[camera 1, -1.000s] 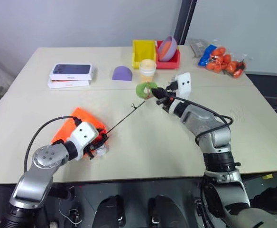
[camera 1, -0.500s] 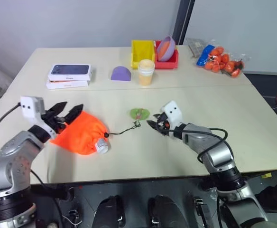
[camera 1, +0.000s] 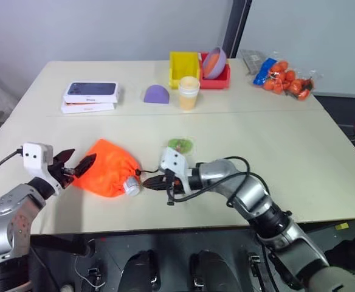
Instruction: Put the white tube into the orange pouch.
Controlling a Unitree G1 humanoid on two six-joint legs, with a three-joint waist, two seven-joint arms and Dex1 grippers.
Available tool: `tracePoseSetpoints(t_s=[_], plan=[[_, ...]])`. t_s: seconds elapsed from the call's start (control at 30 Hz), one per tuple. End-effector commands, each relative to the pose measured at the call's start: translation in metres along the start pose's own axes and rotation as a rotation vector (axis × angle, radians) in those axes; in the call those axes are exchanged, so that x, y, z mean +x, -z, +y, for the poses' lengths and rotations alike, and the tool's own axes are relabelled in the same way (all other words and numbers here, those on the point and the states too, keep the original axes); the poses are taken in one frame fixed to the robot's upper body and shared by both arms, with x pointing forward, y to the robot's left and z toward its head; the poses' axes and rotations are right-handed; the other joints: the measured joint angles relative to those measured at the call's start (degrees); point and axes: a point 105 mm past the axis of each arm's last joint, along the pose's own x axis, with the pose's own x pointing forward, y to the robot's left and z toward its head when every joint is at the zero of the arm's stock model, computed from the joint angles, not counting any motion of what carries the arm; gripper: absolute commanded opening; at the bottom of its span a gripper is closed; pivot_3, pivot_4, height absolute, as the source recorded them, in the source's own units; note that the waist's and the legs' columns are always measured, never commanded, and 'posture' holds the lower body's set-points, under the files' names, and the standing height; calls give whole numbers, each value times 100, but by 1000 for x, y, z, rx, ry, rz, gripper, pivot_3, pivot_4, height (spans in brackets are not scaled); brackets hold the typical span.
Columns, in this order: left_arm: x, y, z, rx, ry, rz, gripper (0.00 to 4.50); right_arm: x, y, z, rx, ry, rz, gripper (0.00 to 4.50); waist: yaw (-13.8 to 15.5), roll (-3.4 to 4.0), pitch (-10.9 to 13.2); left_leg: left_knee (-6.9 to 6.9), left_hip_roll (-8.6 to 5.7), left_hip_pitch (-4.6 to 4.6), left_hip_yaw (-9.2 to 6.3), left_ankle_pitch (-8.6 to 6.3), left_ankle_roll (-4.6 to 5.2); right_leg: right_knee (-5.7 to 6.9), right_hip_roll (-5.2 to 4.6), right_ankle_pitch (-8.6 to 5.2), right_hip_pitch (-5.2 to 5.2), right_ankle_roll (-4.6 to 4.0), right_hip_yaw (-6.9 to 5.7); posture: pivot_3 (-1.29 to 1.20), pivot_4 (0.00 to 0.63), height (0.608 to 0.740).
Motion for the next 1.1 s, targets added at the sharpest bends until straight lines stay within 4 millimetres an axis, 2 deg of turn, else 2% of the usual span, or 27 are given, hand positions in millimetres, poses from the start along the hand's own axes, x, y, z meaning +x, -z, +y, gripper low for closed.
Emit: tracePoseSetpoints(t_s=[0.03, 0.13, 0.23, 0.4, 0.53, 0.63, 0.77, 0.97, 1.1], plan=[[-4, -12, -4, 48, 20, -35, 4075, 13, -2, 0, 0, -1, -3, 47, -2, 1, 1, 0, 0, -2, 1, 1, -2, 0, 0, 0, -3, 0, 0, 0, 150, 740], [-8, -12, -4, 49, 15, -34, 4075, 23, 1, 0, 15, 11, 2, 47, -1, 0, 0, 0, 0, -3, 1, 3, -6, 0, -2, 1, -2, 1, 0, 0, 150, 740], [-10, -12, -5, 47, 14, -38, 4075, 30, -5, -10, 20, 83, -24, 47, -6, -1, 0, 1, 0, -1, 1, -4, -12, 1, -2, 2, -2, 0, 0, 0, 150, 740], [-7, -11, -11, 31, 29, -49, 4075, 32, -17, -34, 42, 235, -77, 47, -4, 0, 0, 1, 0, -2, 1, -7, -23, 2, -3, 3, -3, -2, 0, 0, 150, 740], [-4, -9, -14, 23, 42, -49, 4075, 30, -20, -42, 42, 297, -106, 47, -4, 0, 0, -1, 0, -2, 1, -6, -25, 1, -3, 3, -3, -3, 0, 0, 150, 740], [-2, -10, -16, 24, 45, -57, 4075, 19, -18, -46, 56, 351, -125, 47, -8, 0, 0, -4, 0, -2, 2, -6, -26, 0, -3, 3, -4, -2, 0, 0, 150, 740], [-3, -13, -10, 46, -8, -74, 4075, -5, -7, -39, 44, 368, -132, 47, 1, 0, 0, -5, 0, -3, 2, -7, -25, -5, -4, 2, -3, -2, 0, 0, 150, 740], [-12, -14, 16, 67, -172, -99, 4075, -63, 18, -35, 81, 466, -152, 47, 0, -1, 0, -7, 0, -2, 1, -13, -14, -6, -4, 2, -2, -3, 1, 0, 150, 740], [-21, -10, 36, 74, -288, -96, 4075, -99, 29, -44, 101, 568, -180, 47, -8, 0, 0, -7, 1, 0, 1, -22, 2, -7, -3, 0, -2, -6, 1, 0, 150, 740]])
